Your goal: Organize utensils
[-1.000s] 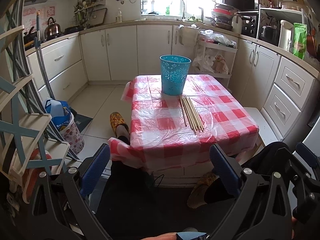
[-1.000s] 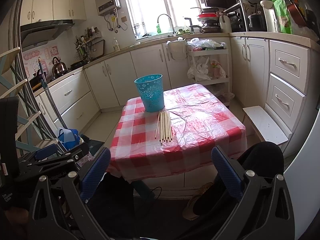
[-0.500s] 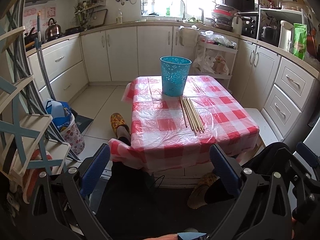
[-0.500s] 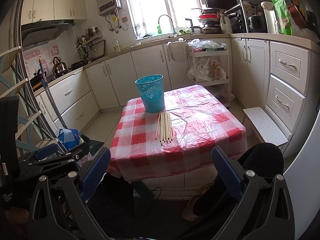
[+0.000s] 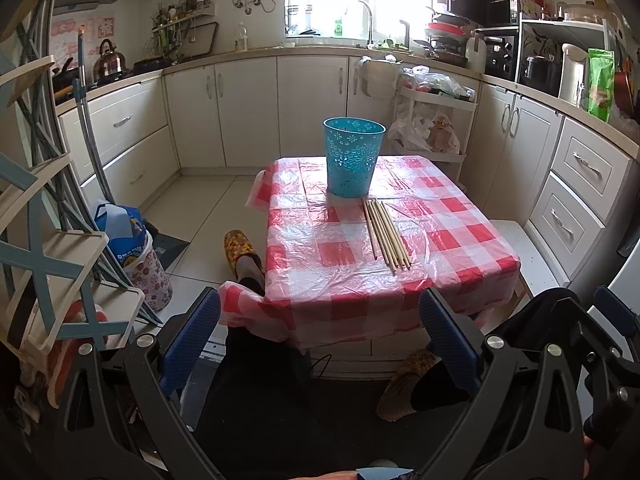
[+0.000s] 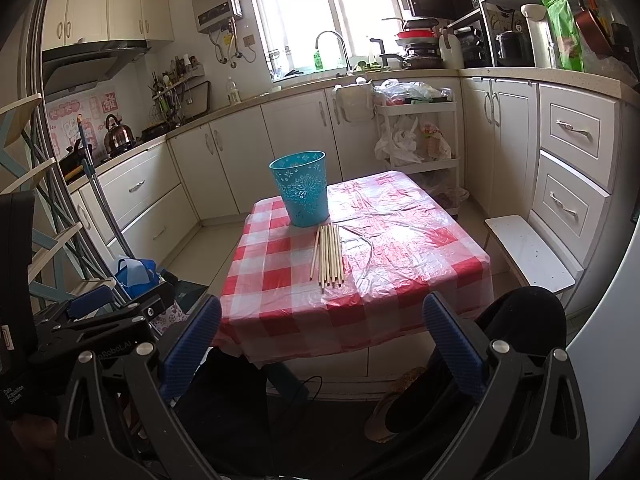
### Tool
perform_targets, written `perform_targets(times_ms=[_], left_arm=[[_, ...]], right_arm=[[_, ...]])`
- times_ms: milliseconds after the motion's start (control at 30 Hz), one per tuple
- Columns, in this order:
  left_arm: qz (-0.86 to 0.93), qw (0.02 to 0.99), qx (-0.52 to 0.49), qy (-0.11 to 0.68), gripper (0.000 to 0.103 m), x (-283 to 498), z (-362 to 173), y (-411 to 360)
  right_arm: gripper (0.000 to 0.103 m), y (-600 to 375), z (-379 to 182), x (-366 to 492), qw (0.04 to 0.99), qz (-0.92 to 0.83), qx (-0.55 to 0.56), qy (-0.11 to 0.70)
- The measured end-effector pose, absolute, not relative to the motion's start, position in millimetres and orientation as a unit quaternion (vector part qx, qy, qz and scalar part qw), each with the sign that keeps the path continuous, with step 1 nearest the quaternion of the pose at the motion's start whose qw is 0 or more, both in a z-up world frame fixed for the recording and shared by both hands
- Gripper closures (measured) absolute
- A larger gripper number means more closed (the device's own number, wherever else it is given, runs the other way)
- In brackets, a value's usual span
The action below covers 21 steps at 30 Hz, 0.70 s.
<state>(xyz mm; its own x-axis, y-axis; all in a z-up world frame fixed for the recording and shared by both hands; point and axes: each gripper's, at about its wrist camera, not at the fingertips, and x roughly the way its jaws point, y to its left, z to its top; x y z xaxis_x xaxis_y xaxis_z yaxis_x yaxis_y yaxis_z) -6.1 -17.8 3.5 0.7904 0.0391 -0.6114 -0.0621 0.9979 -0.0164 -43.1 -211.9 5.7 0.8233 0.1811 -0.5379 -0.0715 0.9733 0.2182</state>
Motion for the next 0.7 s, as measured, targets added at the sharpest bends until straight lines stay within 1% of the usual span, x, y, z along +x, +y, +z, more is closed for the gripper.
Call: perform_targets(times_ms=[700], left_arm=[[0.019,0.948,-0.019,0.317,0.008,-7.9,6.9,-19.7]], right_arm=[[0.006,-211.9,5.2,-42.2,0.95,0.067,0.095,0.29]])
